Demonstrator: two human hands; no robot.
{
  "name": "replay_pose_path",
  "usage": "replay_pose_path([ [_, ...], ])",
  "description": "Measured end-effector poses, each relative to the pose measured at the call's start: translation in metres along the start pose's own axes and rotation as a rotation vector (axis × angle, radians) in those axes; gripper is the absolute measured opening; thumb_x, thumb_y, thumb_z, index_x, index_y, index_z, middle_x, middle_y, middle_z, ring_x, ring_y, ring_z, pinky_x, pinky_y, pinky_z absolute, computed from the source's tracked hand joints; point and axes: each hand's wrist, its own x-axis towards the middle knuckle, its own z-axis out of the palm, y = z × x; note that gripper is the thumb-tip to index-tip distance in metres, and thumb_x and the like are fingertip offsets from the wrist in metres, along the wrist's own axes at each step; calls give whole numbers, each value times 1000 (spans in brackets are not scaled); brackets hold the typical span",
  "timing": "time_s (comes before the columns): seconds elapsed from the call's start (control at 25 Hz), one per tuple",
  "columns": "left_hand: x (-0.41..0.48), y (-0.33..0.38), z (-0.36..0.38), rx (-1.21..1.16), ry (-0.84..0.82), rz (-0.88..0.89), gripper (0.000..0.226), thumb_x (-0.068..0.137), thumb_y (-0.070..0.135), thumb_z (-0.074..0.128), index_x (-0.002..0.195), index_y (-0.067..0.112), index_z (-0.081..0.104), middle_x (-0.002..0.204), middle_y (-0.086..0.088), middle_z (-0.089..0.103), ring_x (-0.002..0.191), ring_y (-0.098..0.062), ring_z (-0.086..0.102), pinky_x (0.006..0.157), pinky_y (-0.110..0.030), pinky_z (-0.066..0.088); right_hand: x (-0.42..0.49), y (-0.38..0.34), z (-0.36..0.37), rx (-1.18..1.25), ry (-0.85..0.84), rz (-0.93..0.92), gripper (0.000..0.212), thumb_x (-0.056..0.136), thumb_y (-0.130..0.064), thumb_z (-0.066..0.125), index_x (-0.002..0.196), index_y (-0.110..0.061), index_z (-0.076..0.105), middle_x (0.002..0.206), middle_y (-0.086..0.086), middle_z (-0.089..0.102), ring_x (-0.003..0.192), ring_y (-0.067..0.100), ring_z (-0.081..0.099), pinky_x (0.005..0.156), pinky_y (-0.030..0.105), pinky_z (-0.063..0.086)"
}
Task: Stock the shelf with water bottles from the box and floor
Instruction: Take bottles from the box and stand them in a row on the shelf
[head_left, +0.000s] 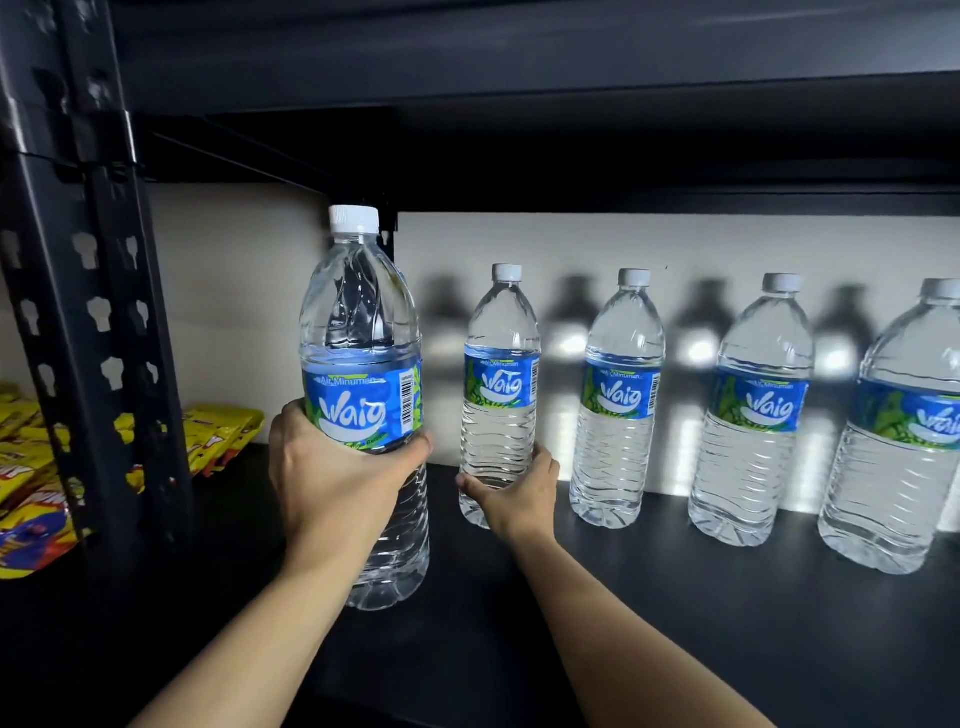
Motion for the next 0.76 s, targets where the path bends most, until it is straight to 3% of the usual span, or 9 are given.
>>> replay_pose_path([
  [0.44, 2, 0, -3, -10, -19, 12, 87, 27, 58, 81, 100, 16, 57, 101, -3, 66, 91, -25, 65, 82, -43, 56, 14, -3, 8, -95, 11, 56, 106, 61, -39, 92, 141, -8, 31, 140, 10, 37, 136, 28, 35, 114, 32, 25],
  [0.52, 2, 0, -2, -9, -27, 17, 84, 30, 55, 84, 99, 16, 57, 100, -3, 66, 91, -25, 65, 81, -43, 56, 10, 0, 1, -160, -74, 72, 100, 68, -36, 89, 142, -4, 30, 141, 12, 35, 137, 28, 33, 114, 30, 25],
  [0.64, 1, 2, -1, -17, -34, 29, 76, 37, 43, 93, 97, 13, 58, 100, -5, 65, 90, -25, 64, 79, -38, 55, -1, 8, -22, -409, -323, 100, 73, 87, -42, 68, 143, -5, 40, 150, 14, 32, 144, 28, 27, 116, 28, 24],
  [0.76, 0, 1, 9, -13, -36, 52, 73, 40, 36, 95, 96, 9, 58, 99, -8, 64, 88, -26, 63, 76, -34, 53, -13, 18, -48, -694, -510, 13, 75, 93, -53, 52, 148, -4, 39, 162, 17, 18, 153, 26, 9, 123, 33, 14],
])
